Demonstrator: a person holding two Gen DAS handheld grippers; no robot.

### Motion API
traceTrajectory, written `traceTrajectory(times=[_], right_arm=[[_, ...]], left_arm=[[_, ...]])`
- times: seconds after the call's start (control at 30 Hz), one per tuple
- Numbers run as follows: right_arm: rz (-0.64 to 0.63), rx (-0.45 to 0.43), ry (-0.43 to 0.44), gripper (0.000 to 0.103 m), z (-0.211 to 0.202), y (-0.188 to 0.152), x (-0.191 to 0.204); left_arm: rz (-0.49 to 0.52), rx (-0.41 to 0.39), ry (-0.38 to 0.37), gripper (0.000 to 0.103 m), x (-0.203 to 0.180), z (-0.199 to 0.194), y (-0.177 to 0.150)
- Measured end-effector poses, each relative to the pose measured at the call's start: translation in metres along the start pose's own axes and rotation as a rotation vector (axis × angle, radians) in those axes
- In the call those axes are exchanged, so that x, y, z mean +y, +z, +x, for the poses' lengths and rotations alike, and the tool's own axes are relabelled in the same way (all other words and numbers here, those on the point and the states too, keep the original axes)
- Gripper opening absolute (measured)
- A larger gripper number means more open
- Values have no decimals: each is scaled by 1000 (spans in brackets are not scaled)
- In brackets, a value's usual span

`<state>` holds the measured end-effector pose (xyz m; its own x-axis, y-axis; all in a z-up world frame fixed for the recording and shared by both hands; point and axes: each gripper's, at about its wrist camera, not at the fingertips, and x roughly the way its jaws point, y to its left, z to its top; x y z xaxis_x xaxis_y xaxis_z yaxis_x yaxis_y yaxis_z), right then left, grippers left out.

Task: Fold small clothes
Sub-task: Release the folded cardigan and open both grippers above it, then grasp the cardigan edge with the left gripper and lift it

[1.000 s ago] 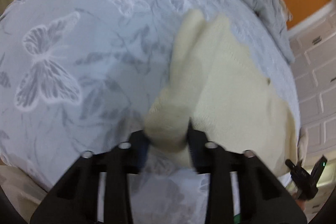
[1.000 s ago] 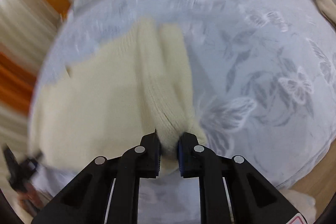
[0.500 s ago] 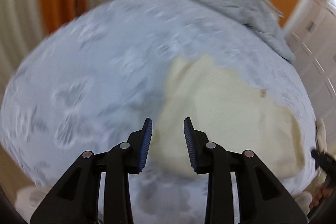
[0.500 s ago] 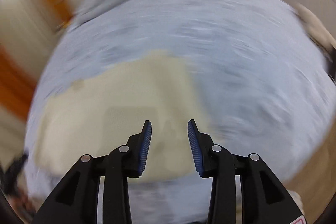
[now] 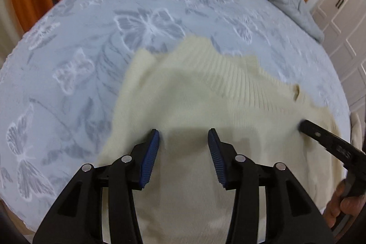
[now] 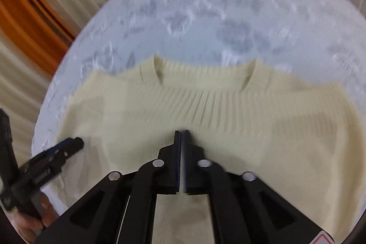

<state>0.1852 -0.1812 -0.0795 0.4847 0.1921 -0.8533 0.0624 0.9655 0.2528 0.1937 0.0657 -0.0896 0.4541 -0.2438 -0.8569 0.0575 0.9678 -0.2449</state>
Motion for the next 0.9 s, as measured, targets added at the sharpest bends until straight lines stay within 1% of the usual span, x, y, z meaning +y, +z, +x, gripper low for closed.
traceTrajectory(times=[0.07,0.1,0.13,0.17,0.2,0.23,0.27,0.3,0.33,0.37,0.4,0.43,0.47,0.5,0.53,0.6,0.63,0.67,0.7,0.73,0.77,0.8,0.83,0.87,0.9], right_arm=[[21,-47,-23,11,-20,-6,-17],[46,-66,-36,24,-28,-9,-29],[76,-93,-71,51,-36,-12,-43],[103,-131,-141,63,-46,-14,-62],[115,-168,-214,73,-53,-14,-77],[122,-199,-282,73,-59,-12,-91],[134,-205,-336,73,-61,-6,-112],[151,-195,-359,75,-58,-1,-125],[167,-181,-370,78,-52,5,-136],[194,-127,-372,77,-38,12,-155],[211,-66,-361,69,-24,15,-166],[215,-26,-334,23,-16,17,-172],[215,12,-247,12,-7,16,-177],[216,-10,-225,11,-12,18,-175],[209,-79,-207,10,-28,22,-172],[245,-174,-177,10,-46,26,-180],[268,-197,-179,10,-47,27,-186],[290,-153,-195,11,-32,27,-200],[292,-86,-203,12,-12,27,-206],[283,-4,-214,13,8,22,-211],[259,-27,-233,16,10,18,-210],[258,-44,-244,30,4,20,-208],[267,-58,-260,35,-7,21,-203],[257,-93,-278,35,-22,21,-194],[220,-133,-282,35,-38,19,-180]], left_arm=[[-24,-4,-34,43,9,-3,9],[-30,4,-49,45,10,-1,15],[-30,12,-64,50,12,2,21],[-33,8,-70,52,12,3,25],[-31,-9,-75,54,11,5,31],[-19,-23,-70,60,8,7,36],[2,-44,-58,63,4,8,40],[37,-70,-36,71,-1,12,46],[54,-70,-10,70,-4,18,51],[61,-46,19,64,-6,28,56],[48,-6,12,38,-6,40,61],[32,28,-9,19,-5,49,64],[11,41,-24,18,-5,52,67],[-1,24,-17,13,-5,50,71],[6,7,-11,12,-8,46,74],[15,-23,3,12,-9,42,80],[14,-11,12,13,-9,47,81],[12,8,29,13,-8,54,81],[10,34,49,14,-6,65,81],[7,36,57,17,-5,70,80],[1,21,57,18,-4,70,80],[-20,17,44,21,-2,65,80],[-40,16,30,30,0,59,80],[-56,12,17,32,2,50,79],[-62,-15,-9,31,5,34,74]])
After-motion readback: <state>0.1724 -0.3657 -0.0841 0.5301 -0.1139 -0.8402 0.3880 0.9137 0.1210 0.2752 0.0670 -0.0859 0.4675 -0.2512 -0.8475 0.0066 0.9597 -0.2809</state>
